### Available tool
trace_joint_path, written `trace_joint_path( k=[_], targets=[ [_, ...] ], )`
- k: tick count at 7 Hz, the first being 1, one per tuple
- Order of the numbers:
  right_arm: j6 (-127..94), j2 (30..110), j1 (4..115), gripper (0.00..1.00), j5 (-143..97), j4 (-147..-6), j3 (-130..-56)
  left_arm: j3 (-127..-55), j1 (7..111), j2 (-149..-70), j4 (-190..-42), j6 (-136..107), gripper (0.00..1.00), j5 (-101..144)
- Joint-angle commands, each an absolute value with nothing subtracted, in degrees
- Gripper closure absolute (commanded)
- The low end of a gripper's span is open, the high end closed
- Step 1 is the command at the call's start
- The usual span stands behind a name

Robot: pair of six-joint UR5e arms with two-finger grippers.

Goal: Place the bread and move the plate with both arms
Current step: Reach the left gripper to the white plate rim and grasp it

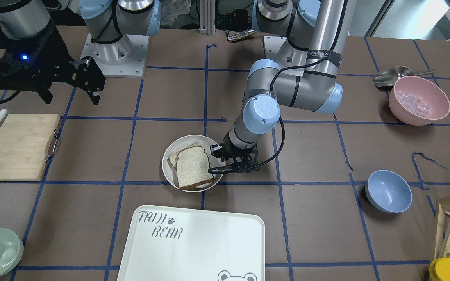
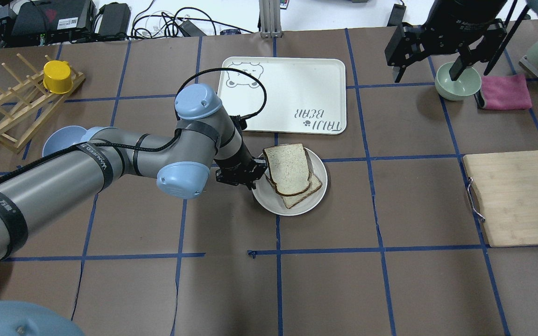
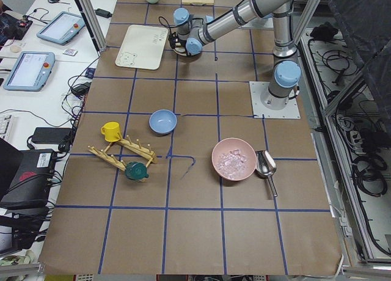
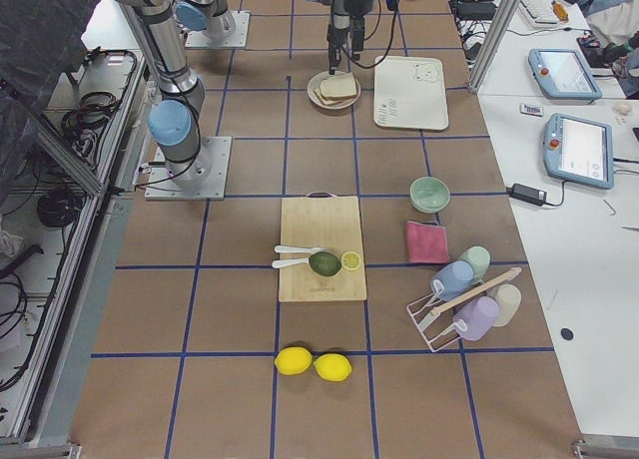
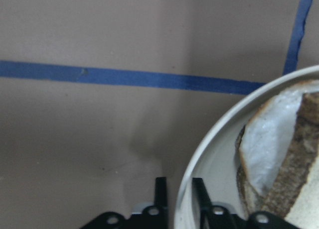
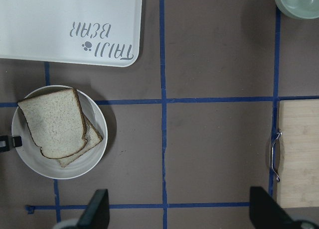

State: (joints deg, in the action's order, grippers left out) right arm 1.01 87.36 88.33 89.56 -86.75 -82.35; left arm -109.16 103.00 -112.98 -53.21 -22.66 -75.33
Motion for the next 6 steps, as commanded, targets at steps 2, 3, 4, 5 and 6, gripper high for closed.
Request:
trace_joint_path(
  k=[2, 3, 4, 5, 6],
  targets=[
    [1.1, 87.4, 88.3, 0.00, 89.6, -86.7, -82.4, -107.0, 102.5, -112.0, -59.1, -22.2, 1.00, -72.5],
    [1.1, 87.4, 88.3, 0.00, 89.6, -86.7, -82.4, -104.5, 101.4, -111.5, -63.8, -15.9, 1.00, -72.5],
    [1.1, 87.4, 88.3, 0.00, 89.6, -86.7, -82.4, -100.8, 99.7, -111.2, -67.1, -11.6, 1.00, -72.6],
    [1.2, 87.4, 88.3, 0.00, 89.6, -86.7, -82.4, -98.5, 99.1, -111.3, -67.8, -9.8, 1.00, -72.6],
    [1.2, 87.4, 88.3, 0.00, 89.6, -86.7, -82.4, -97.9, 99.0, -111.2, -67.8, -8.6, 1.00, -72.6]
  ],
)
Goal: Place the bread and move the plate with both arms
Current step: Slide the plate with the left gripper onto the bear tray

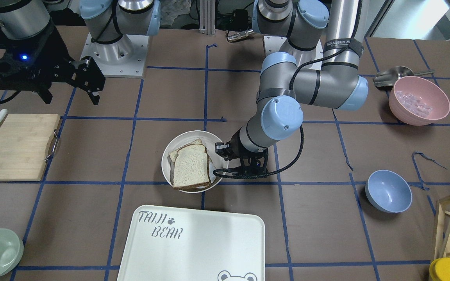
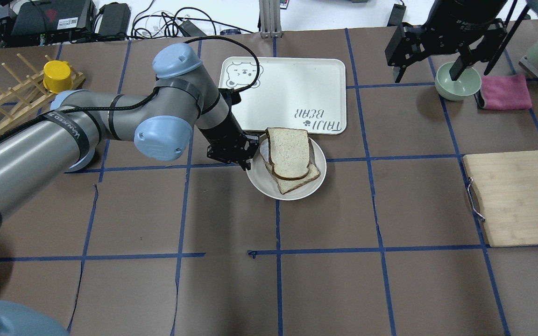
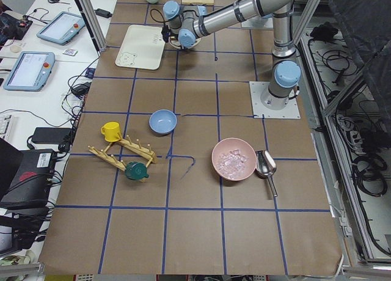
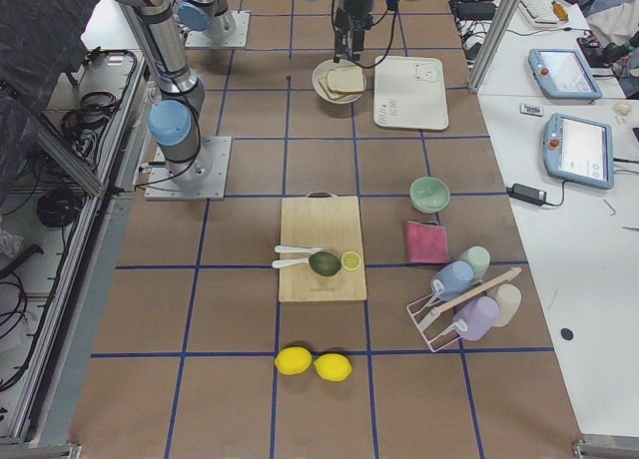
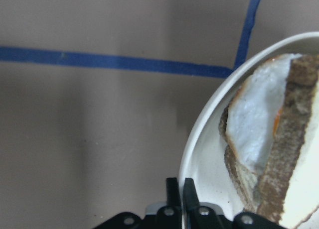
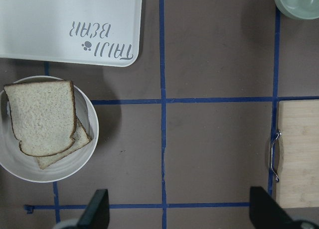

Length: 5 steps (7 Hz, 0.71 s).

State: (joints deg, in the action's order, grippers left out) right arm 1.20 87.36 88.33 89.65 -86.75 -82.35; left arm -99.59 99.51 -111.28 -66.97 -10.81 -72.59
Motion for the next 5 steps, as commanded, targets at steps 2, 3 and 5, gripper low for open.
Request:
trace_joint_path(
  k=[2, 3, 5],
  targets=[
    [1.2, 87.4, 88.3, 0.00, 89.6, -86.7, -82.4, -94.2, 95.5, -113.5, -67.5, 0.1, 1.00, -72.3],
    [1.2, 87.4, 88.3, 0.00, 89.6, -86.7, -82.4, -89.3, 94.9, -115.6, -68.7, 2.4, 1.00, -72.4],
    [1.2, 87.4, 88.3, 0.00, 89.6, -86.7, -82.4, -79.9, 94.9, -122.6, -70.3, 3.2, 1.00, -72.2]
  ],
)
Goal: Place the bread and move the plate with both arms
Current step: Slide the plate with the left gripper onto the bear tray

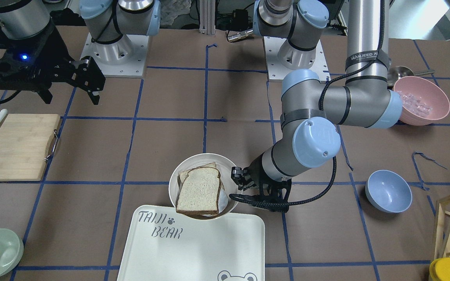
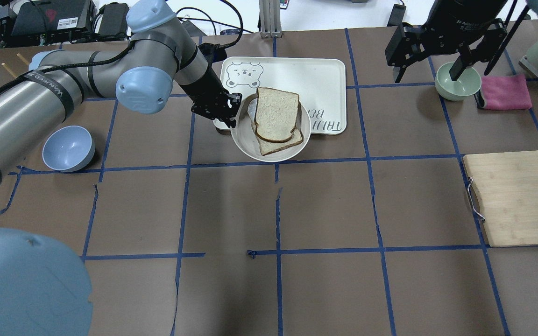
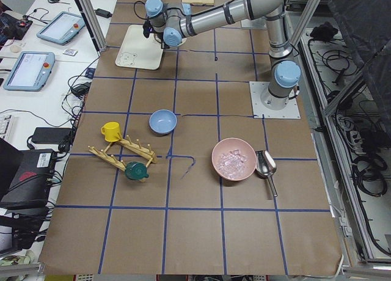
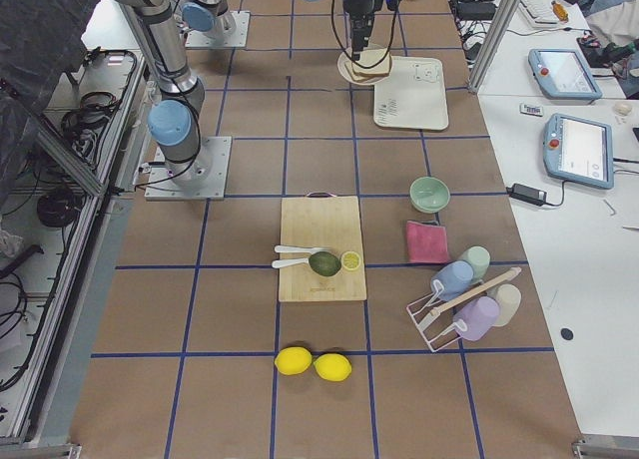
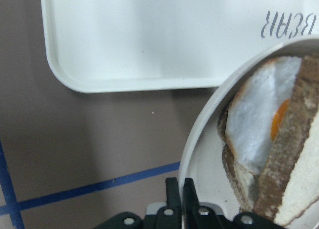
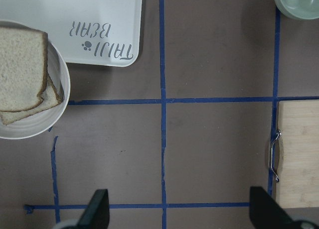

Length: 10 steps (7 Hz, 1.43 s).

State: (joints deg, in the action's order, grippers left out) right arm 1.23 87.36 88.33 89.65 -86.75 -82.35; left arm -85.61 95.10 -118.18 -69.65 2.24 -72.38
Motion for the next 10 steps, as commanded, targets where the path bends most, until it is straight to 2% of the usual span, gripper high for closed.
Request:
trace_joint_path(
  k=[1, 3, 5, 7, 8, 9, 10],
  targets=[
    [1.3, 87.4, 88.3, 0.00, 89.6, -86.7, -82.4, -75.0, 94.9, -126.3, -70.2, 3.2, 1.00, -70.6],
    [1.3, 87.4, 88.3, 0.00, 89.6, -86.7, -82.4, -65.9, 94.9, -133.6, -70.1, 3.1, 1.00, -68.9],
    [1.3, 87.4, 88.2, 0.00, 89.5, -86.7, -83.7, -63.0, 94.9, -137.8, -69.4, 3.1, 1.00, -67.9],
    [2.9, 87.3, 88.2, 0.00, 89.7, -86.8, -83.8, -62.9, 95.1, -138.2, -69.4, 3.2, 1.00, -67.7],
    [3.5, 87.3, 88.2, 0.00, 89.7, -86.7, -83.8, -63.0, 95.1, -138.2, -69.3, 2.9, 0.83, -66.6],
    [3.3, 87.3, 88.2, 0.00, 89.6, -86.8, -83.8, -63.0, 95.1, -138.2, -69.0, 2.0, 0.31, -65.6],
    [3.5, 87.3, 88.2, 0.00, 89.6, -86.8, -83.8, -63.0, 95.1, -137.8, -68.9, 1.4, 0.00, -65.7]
  ],
)
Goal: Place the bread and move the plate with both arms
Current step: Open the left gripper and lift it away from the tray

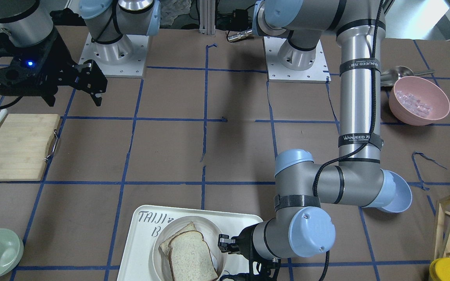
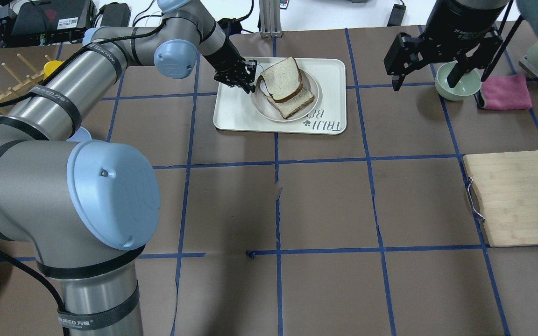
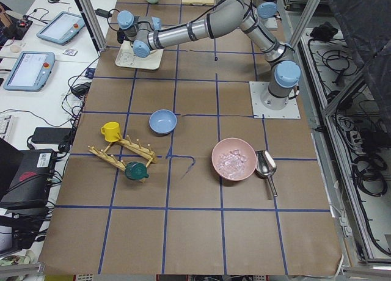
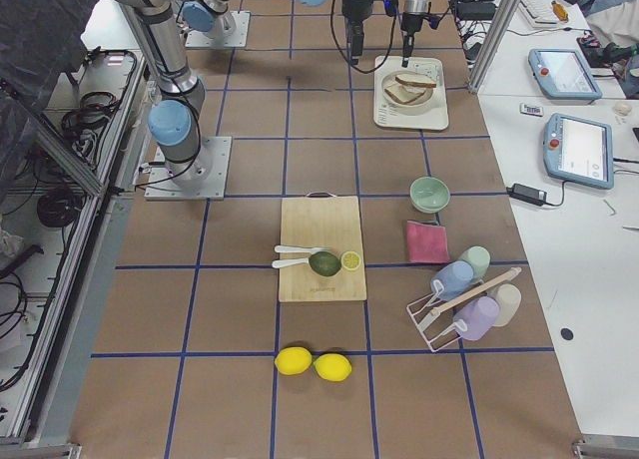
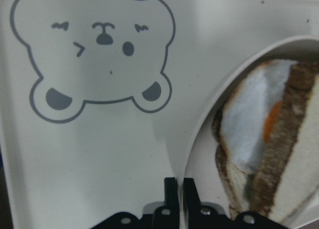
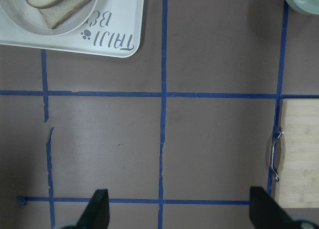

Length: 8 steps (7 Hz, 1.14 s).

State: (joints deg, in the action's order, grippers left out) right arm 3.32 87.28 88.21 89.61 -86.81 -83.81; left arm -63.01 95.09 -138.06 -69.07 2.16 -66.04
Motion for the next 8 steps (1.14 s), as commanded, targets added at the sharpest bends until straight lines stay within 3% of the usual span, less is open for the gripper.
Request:
trace_joint_path(
  k=[1, 3, 5, 8],
  targets=[
    [3.4, 87.3, 88.2, 0.00, 89.5, -86.8, -83.8, -62.8, 95.2, -136.2, -69.0, 1.6, 0.00, -66.7],
    [3.5, 87.3, 88.2, 0.00, 89.6, -86.7, -83.8, -63.5, 95.0, -131.4, -69.9, 1.7, 0.00, -77.5],
    [3.8, 87.3, 88.2, 0.00, 89.6, -86.7, -84.3, -63.3, 94.3, -125.0, -80.2, 1.6, 0.00, -91.5],
    [3.8, 87.4, 88.2, 0.00, 89.4, -86.8, -85.2, -65.3, 91.1, -114.0, -91.7, -0.4, 0.00, -91.0]
  ],
)
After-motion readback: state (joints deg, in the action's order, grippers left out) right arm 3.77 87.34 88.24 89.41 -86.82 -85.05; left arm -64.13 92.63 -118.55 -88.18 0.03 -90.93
